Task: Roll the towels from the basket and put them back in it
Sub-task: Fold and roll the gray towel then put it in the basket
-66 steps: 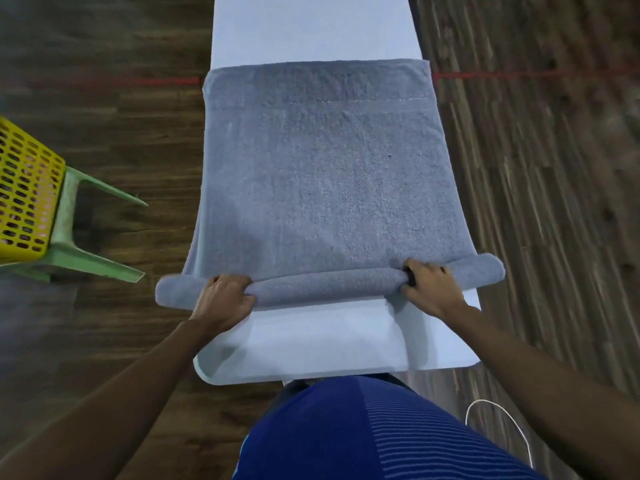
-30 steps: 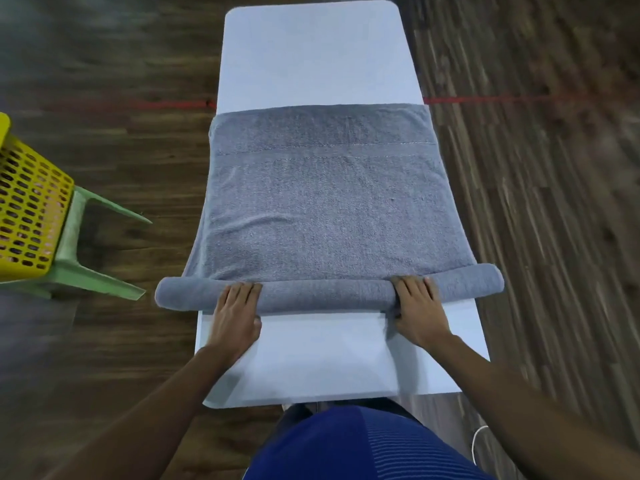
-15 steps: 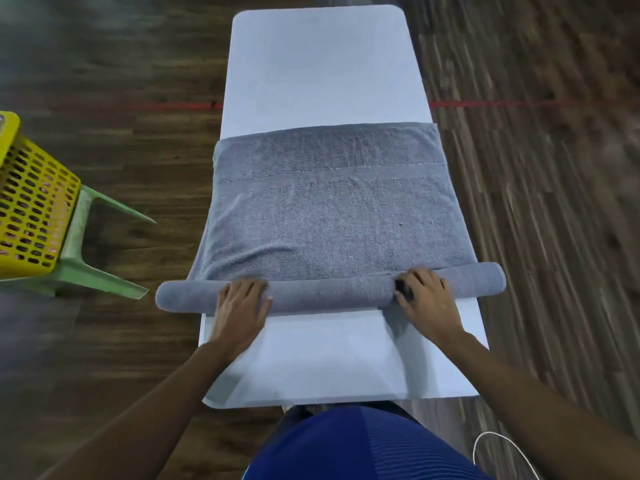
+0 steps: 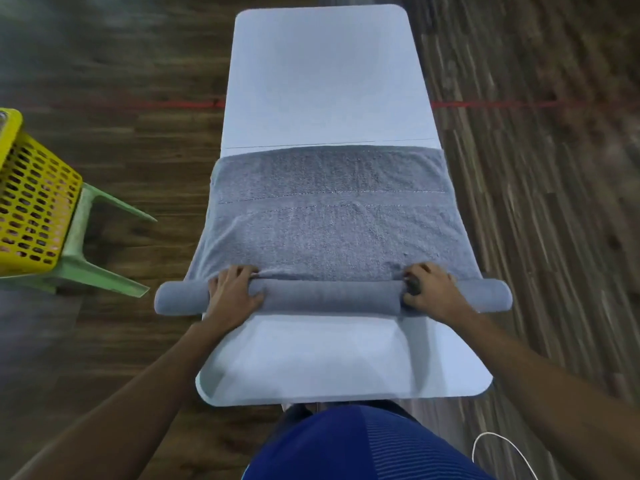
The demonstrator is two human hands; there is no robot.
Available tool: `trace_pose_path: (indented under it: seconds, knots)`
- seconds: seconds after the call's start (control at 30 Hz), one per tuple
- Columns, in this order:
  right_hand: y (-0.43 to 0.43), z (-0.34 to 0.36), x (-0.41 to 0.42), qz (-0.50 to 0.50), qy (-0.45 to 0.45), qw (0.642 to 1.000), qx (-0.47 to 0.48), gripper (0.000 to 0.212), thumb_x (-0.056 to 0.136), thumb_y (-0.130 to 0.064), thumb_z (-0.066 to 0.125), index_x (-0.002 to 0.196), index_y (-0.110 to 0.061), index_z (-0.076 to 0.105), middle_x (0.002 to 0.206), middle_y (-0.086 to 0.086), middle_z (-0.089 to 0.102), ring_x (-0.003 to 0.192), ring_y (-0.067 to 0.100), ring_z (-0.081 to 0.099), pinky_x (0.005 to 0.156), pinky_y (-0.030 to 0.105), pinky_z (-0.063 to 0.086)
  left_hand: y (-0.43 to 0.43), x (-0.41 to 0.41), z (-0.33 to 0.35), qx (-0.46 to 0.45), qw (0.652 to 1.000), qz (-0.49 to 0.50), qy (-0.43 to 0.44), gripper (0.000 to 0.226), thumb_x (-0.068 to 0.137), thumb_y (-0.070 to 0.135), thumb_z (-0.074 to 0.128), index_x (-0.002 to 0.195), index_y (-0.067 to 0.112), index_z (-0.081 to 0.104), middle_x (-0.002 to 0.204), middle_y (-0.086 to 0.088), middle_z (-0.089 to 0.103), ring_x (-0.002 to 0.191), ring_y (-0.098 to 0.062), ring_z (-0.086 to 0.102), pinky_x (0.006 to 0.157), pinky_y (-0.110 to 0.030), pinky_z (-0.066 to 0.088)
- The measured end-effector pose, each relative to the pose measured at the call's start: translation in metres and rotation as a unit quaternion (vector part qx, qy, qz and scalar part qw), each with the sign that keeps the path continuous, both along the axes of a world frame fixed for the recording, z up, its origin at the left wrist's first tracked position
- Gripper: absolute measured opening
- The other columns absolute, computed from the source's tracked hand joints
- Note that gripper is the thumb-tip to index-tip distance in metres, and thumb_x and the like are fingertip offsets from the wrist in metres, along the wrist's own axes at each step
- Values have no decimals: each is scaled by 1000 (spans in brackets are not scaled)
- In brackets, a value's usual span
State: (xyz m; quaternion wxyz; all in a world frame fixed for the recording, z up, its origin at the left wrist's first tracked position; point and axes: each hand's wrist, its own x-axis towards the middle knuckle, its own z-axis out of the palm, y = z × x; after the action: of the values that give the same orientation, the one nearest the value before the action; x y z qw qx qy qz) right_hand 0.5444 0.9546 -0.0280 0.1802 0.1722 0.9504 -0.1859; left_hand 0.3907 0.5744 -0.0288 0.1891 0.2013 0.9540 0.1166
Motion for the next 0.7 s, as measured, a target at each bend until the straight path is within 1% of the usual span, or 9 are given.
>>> trace_pose_path:
  seconds: [0.07, 0.13, 0.2, 0.27, 0.33, 0.43, 0.53, 0.6, 0.7]
  knots:
    - [-9, -8, 5, -8, 108, 992, 58, 28, 83, -33, 61, 105, -16, 64, 107, 7, 59, 103, 34, 55, 86, 44, 40, 1, 8, -3, 37, 997, 10, 74, 43, 82, 41, 51, 112, 12, 63, 110, -12, 62, 106, -36, 54, 94, -50, 37]
    - [-19, -12, 12, 27, 165, 983, 73, 33, 85, -42, 62, 104, -15, 66, 105, 5, 64, 98, 30, 58, 87, 41, 40, 3, 21, -6, 41, 994, -36, 99, 48, 85, 46, 51, 113, 9, 65, 110, -11, 66, 105, -34, 59, 93, -49, 42]
    - [-25, -18, 22, 81, 156, 981, 85, 55, 72, -45, 79, 116, -15, 63, 113, 4, 64, 102, 27, 60, 94, 38, 34, 0, 30, -11, 18, 991, -91, 99, 56, 78, 45, 65, 120, 7, 62, 118, -12, 65, 110, -33, 59, 97, -49, 44]
    - [-26, -22, 30, 99, 140, 981, 91, 63, 66, -29, 82, 122, -15, 59, 116, 5, 63, 105, 30, 61, 97, 38, 33, -2, 32, -14, -4, 990, -105, 97, 57, 71, 27, 78, 121, 6, 62, 120, -15, 65, 110, -35, 60, 100, -50, 43]
    - [-26, -13, 26, 86, 100, 988, 84, 59, 68, -24, 75, 124, -18, 58, 117, 4, 63, 109, 30, 60, 97, 40, 35, -1, 29, -10, -9, 989, -103, 105, 48, 68, 17, 78, 114, 8, 66, 113, -12, 68, 104, -33, 62, 99, -48, 43]
    - [-21, 10, 7, 102, -29, 994, -8, 63, 71, -46, 62, 129, -24, 55, 124, 0, 62, 116, 25, 56, 93, 36, 37, 6, 15, 3, -52, 991, -121, 33, 41, 71, 42, 60, 104, 20, 69, 102, -1, 71, 100, -24, 61, 103, -45, 30]
    - [-8, 20, -5, 105, -139, 981, -88, 70, 61, -58, 55, 125, -29, 55, 116, -3, 63, 111, 23, 58, 83, 30, 39, 4, -3, 10, -84, 988, -86, -97, 61, 63, 61, 41, 106, 30, 70, 102, 4, 70, 104, -19, 58, 101, -41, 23]
    - [-5, 16, -6, 72, -85, 993, -39, 63, 63, -56, 57, 120, -29, 57, 117, -3, 60, 113, 23, 55, 90, 36, 39, 3, -7, 8, -46, 996, -51, -62, 64, 65, 59, 42, 111, 24, 69, 109, 0, 66, 109, -25, 55, 98, -42, 28]
    - [-17, 3, 0, 21, 112, 990, 86, 37, 84, -45, 48, 104, -20, 65, 106, 2, 62, 101, 30, 57, 82, 41, 39, 7, 5, 1, 50, 995, -25, 84, 43, 83, 41, 46, 102, 10, 68, 101, -9, 65, 99, -34, 58, 87, -46, 39]
